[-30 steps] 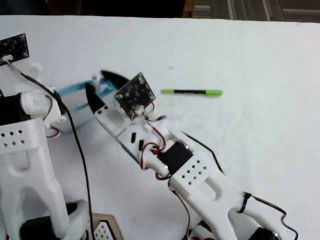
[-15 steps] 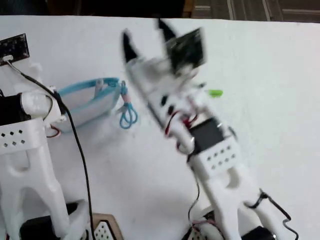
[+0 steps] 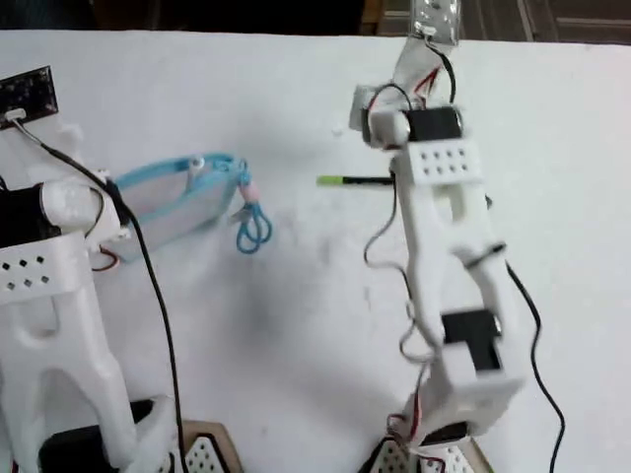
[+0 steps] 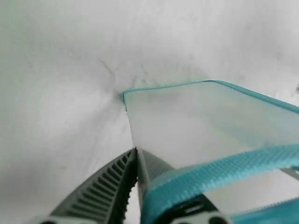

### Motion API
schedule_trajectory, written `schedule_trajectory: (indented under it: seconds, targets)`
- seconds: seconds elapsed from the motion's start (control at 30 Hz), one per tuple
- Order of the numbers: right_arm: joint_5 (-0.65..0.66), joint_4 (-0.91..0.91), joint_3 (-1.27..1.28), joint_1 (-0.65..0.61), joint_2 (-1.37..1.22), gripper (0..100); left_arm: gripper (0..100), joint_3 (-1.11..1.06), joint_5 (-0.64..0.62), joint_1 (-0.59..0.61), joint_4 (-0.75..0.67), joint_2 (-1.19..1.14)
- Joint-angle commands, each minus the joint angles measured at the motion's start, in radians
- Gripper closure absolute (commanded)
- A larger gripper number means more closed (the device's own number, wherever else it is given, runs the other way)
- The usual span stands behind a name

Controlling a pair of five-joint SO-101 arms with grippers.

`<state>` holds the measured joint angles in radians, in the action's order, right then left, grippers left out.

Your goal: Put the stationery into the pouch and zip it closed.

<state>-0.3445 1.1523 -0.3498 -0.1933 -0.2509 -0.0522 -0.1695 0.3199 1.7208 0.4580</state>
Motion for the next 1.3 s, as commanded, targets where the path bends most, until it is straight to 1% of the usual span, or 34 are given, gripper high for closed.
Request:
schedule_trajectory:
  seconds: [0.0, 0.07, 0.1, 0.17, 0.23, 0.3, 0.33, 0.43, 0.5, 0.57, 0.67, 0.77, 0.87, 0.97, 1.07, 1.13, 1.2, 1.27]
  targets:
    - [-0.15, 0.203, -0.236, -0.035, -0.094, 74.0, 98, 0.006, 0.006, -0.012, -0.015, 0.005]
    - [-0.201, 0.312, -0.351, -0.067, -0.124, 74.1, 98, 0.006, 0.006, -0.012, -0.015, 0.005]
    - [-0.21, 0.334, -0.397, -0.077, -0.137, 74.1, 98, 0.006, 0.006, -0.012, -0.015, 0.005]
    - [-0.218, 0.344, -0.468, -0.077, -0.176, 76.3, 98, 0.006, 0.006, -0.012, -0.017, 0.005]
    - [-0.221, 0.34, -0.506, -0.053, -0.232, 81.3, 98, 0.006, 0.006, -0.012, -0.017, 0.005]
    - [-0.272, 0.344, -0.535, -0.021, -0.306, 85.4, 98, 0.006, 0.006, -0.01, -0.015, 0.005]
    - [-0.301, 0.348, -0.546, -0.001, -0.343, 85.7, 98, 0.009, 0.002, -0.005, -0.014, 0.005]
    - [-0.361, 0.355, -0.572, 0.045, -0.446, 81.0, 98, 0.026, 0.0, 0.007, -0.003, 0.012]
    - [-0.37, 0.378, -0.592, 0.061, -0.504, 76.4, 98, 0.069, -0.002, 0.005, 0.029, 0.007]
    - [-0.373, 0.407, -0.62, 0.064, -0.555, 74.2, 98, 0.129, -0.018, -0.013, 0.061, 0.007]
    - [-0.374, 0.429, -0.674, 0.081, -0.607, 74.4, 98, 0.186, -0.029, -0.068, 0.068, 0.012]
    - [-0.374, 0.433, -0.724, 0.111, -0.645, 74.4, 98, 0.242, -0.072, -0.11, 0.069, 0.015]
    - [-0.374, 0.458, -0.752, 0.134, -0.671, 74.4, 98, 0.328, -0.129, -0.11, 0.069, 0.016]
    - [-0.374, 0.473, -0.753, 0.15, -0.688, 74.3, 98, 0.313, -0.137, -0.119, 0.066, 0.007]
    - [-0.374, 0.473, -0.753, 0.151, -0.708, 74.2, 98, 0.253, -0.163, -0.085, 0.054, 0.007]
    - [-0.374, 0.473, -0.753, 0.145, -0.72, 74.2, 98, 0.301, -0.164, -0.07, 0.069, 0.027]
    - [-0.374, 0.475, -0.753, 0.142, -0.727, 74.2, 98, 0.384, -0.166, -0.076, 0.069, 0.104]
    - [-0.374, 0.47, -0.753, 0.14, -0.728, 74.2, 98, 0.41, -0.192, -0.111, 0.066, 0.191]
